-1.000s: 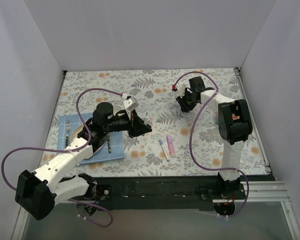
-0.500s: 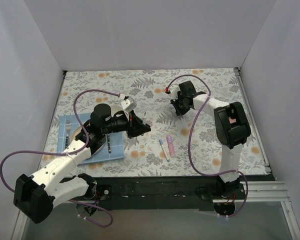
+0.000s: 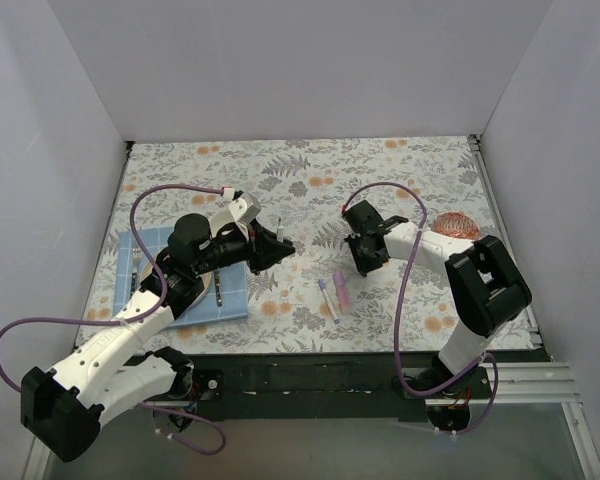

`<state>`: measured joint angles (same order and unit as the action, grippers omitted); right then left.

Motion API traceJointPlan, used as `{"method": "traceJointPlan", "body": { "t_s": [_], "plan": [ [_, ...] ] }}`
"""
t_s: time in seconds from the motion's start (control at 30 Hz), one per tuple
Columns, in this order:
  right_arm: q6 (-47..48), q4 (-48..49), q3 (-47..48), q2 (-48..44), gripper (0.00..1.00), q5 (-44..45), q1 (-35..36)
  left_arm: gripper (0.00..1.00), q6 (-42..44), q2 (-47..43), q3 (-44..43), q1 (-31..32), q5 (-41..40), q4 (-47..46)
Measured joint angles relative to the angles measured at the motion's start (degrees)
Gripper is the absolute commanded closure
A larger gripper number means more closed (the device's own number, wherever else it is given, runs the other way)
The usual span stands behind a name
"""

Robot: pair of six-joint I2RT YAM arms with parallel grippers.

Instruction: Insert the pens into the pen caps

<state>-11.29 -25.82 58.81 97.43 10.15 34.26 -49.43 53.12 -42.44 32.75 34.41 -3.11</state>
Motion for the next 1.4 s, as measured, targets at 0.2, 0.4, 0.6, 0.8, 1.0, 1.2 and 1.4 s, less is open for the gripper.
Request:
{"method": "traceJointPlan", "body": {
  "t_s": [0.2,0.4,0.6,0.8,1.0,1.2,1.4],
  "plan": [
    [-4.04,-5.51,0.02,-0.79,0.79,1.27,0.00,1.00,0.13,-0.09,0.37,0.00,-1.07,-0.20],
    [-5.14,-7.02,1.90,1.51,0.75,2.16,0.55,1.00,0.15,-0.11,0.72,0.00,-1.64,-0.15],
    [-5.05,-7.13,2.01,1.62,0.76,2.99,1.14,1.00,0.13,-0.11,0.72,0.00,-1.66,-0.17],
    [-4.66,-6.93,2.01,1.84,0.90,3.04,1.18,1.00,0.11,-0.09,0.72,0.00,-1.62,-0.37],
    [-3.54,-6.27,1.46,1.73,0.99,2.93,1.29,1.00,-0.98,0.90,0.72,0.00,-1.27,-1.03],
    [-3.56,-3.58,-1.05,-0.52,0.99,2.99,1.33,1.00,-6.78,3.69,0.72,0.00,-0.50,-2.71],
    [-4.63,-2.36,-4.04,-4.00,0.99,1.66,1.46,1.00,-12.41,8.94,0.83,1.05,0.94,-3.58]
  ]
}}
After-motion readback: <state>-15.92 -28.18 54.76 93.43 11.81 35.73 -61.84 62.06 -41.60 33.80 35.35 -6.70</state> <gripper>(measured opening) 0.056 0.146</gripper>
